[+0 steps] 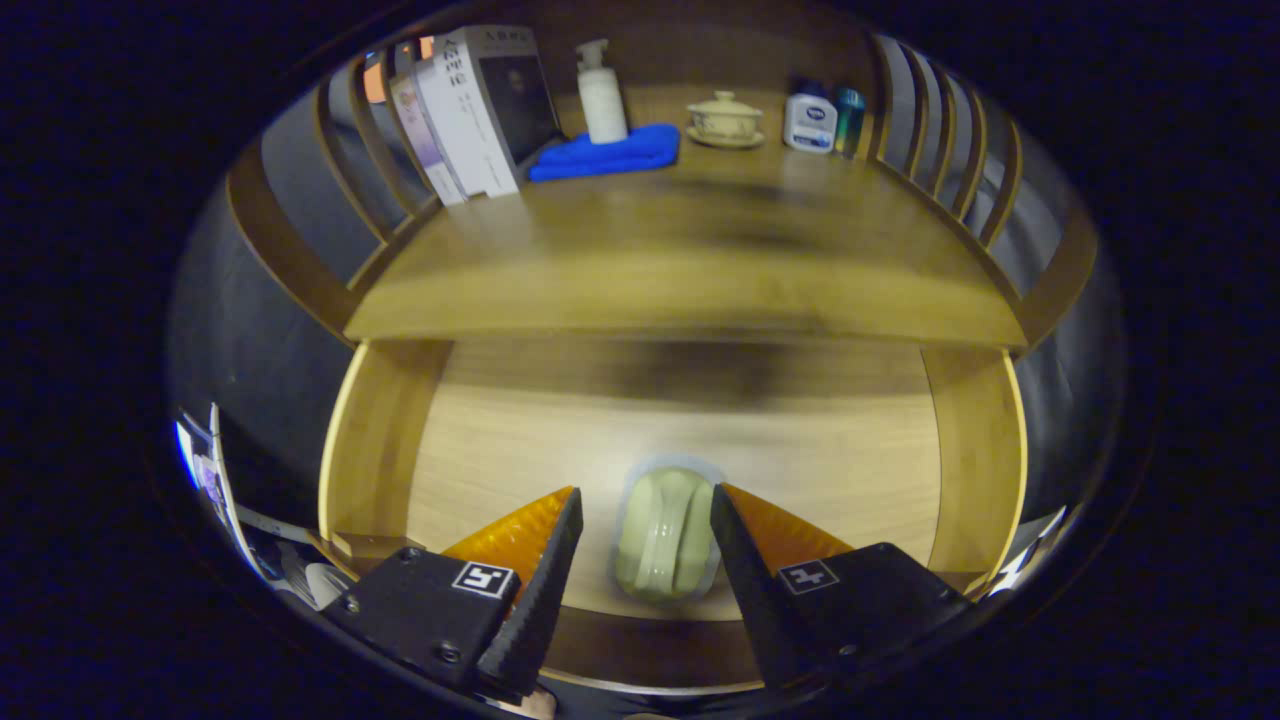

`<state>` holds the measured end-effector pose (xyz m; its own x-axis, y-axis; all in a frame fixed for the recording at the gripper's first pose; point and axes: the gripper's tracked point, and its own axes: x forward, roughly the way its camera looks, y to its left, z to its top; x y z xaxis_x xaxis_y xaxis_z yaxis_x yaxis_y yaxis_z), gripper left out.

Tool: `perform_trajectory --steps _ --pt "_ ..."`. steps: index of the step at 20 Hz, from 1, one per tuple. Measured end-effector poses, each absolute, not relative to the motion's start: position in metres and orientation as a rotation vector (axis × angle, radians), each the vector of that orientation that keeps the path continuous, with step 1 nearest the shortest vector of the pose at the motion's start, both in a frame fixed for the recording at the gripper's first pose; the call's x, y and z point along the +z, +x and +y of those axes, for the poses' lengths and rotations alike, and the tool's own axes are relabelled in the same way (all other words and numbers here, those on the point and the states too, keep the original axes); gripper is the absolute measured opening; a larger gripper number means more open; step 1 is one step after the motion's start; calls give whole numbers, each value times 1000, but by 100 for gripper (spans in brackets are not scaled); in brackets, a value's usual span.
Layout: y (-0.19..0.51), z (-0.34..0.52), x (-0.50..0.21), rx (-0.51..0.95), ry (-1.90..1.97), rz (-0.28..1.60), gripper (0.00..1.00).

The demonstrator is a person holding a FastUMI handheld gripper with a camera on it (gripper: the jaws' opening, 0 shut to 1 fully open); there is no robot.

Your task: Pull open the drawer, take out the items inside it, and place them on the countertop above the cabinet.

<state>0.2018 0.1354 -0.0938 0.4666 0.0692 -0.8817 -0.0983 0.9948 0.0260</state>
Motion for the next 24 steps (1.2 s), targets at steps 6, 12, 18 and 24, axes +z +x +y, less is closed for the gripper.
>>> perform_trajectory --steps 6,12,18,24 --pt "194 129 -125 44 -23 1189 65" --pt "203 122 -128 72 -45 1149 24" --pt "203 117 -113 71 -21 1146 17" --pt "204 110 -51 98 -32 1073 17"
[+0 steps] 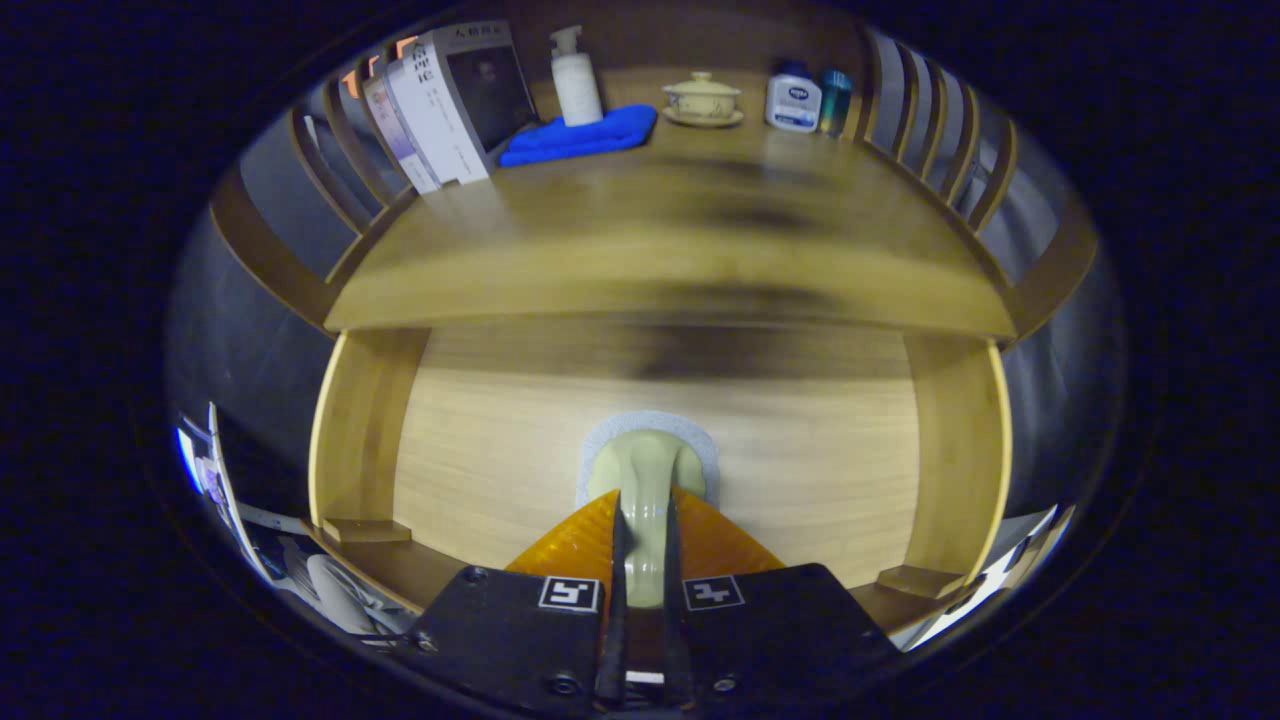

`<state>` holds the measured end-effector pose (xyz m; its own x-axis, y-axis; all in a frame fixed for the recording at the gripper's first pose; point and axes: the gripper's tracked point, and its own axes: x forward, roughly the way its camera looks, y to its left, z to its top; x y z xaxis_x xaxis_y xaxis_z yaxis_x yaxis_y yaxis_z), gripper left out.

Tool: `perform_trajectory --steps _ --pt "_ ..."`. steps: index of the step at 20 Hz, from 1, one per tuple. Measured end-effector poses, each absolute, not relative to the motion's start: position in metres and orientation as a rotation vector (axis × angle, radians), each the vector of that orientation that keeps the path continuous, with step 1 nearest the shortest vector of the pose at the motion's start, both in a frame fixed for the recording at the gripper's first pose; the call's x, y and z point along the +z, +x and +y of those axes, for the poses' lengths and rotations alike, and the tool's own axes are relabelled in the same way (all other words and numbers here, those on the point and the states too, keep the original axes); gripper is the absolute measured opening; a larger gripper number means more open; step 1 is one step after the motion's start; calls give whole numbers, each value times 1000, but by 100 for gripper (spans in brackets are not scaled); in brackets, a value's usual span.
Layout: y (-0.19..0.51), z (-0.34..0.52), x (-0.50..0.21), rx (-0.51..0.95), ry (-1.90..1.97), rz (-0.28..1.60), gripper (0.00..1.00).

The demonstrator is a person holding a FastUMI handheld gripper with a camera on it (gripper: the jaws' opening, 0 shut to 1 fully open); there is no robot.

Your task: Pull open the drawer, take out the items inside it, and place them on the countertop above the cabinet.

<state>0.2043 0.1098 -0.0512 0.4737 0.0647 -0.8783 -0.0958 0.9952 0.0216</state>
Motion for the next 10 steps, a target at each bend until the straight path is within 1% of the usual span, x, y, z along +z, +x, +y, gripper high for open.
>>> perform_trajectory --steps 5,10 --pt "223 103 8 93 -17 999 17" --pt "277 97 50 40 14 942 17"
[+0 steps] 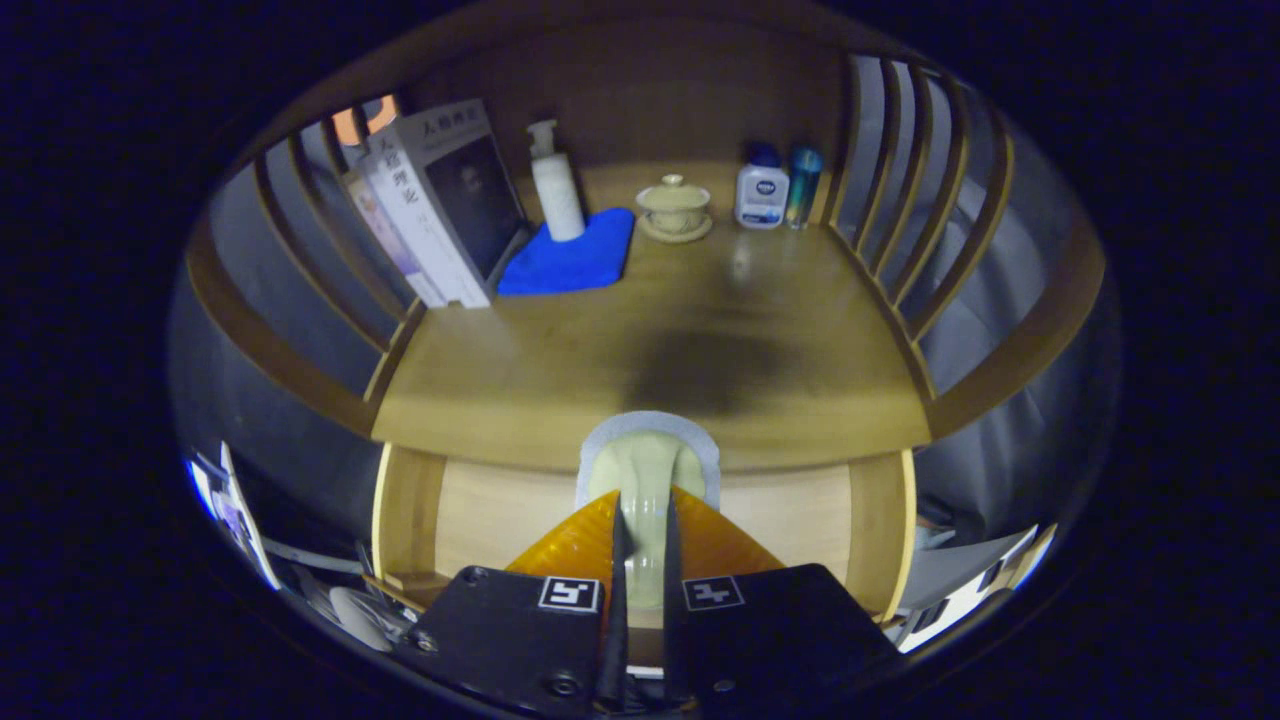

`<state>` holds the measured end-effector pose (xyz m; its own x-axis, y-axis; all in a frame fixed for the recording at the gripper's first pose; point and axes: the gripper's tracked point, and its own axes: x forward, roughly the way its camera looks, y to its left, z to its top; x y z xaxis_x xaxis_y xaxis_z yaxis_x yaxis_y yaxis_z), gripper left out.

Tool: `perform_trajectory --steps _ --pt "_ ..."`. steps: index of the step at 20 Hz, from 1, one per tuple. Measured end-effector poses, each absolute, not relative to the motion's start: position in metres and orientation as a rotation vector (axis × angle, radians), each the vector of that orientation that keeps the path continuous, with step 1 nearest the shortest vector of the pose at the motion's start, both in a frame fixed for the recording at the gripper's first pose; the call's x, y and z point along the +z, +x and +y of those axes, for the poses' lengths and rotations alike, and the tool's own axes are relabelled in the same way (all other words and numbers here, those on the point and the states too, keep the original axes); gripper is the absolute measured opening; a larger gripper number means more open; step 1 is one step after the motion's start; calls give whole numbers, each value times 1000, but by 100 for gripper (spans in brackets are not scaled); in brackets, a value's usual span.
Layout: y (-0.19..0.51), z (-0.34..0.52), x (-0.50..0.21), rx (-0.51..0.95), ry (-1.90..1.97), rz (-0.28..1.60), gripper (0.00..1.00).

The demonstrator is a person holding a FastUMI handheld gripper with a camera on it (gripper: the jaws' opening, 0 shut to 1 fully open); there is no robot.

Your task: Pull open the drawer, take out the items inside it, and place them on the countertop above the cabinet.

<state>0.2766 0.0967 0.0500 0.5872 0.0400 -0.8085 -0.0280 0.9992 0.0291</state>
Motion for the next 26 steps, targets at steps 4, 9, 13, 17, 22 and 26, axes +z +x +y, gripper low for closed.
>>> perform_trajectory --steps 4,9,13,17,22,26 --pt "324 100 58 6 -1 934 17" --pt "359 114 42 14 -15 970 17" --pt "374 114 28 -3 -16 995 17" --pt "382 110 23 -14 -5 979 17" --pt "388 108 22 -12 -36 933 23" --pt "388 107 21 5 -49 906 32"
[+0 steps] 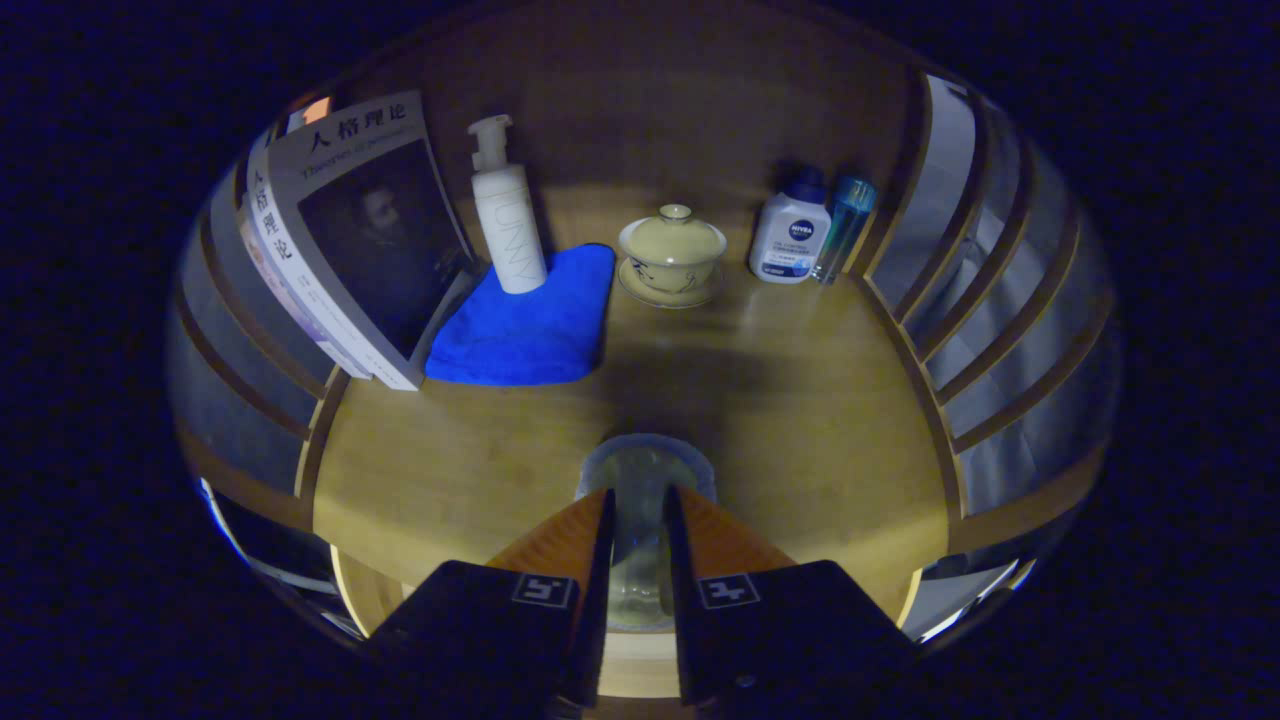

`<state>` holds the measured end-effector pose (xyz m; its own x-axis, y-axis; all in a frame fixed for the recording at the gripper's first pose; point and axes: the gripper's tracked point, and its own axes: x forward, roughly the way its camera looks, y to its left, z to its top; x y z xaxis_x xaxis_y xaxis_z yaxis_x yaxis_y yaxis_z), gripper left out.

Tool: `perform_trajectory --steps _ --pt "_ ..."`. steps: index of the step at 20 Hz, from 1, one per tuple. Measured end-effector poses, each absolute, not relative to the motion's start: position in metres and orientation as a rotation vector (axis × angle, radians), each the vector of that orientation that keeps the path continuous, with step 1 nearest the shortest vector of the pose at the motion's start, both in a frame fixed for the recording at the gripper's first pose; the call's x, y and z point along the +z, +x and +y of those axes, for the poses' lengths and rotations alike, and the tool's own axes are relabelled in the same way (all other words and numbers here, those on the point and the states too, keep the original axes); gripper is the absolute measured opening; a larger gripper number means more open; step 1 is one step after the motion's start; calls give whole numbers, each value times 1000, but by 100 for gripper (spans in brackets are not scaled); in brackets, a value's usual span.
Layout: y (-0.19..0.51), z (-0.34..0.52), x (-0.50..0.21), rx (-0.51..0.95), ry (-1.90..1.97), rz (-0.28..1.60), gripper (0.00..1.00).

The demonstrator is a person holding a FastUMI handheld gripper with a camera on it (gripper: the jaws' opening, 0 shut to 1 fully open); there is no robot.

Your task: Pull open the drawer, take out the items inside it, and place them on the countertop above the cabinet.

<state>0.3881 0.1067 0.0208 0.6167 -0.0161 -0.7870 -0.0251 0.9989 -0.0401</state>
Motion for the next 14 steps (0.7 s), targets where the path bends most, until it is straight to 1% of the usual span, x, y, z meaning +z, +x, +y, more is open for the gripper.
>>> perform_trajectory --steps 8,14 --pt "368 108 28 30 -7 838 52" --pt "345 106 60 29 -52 687 52"
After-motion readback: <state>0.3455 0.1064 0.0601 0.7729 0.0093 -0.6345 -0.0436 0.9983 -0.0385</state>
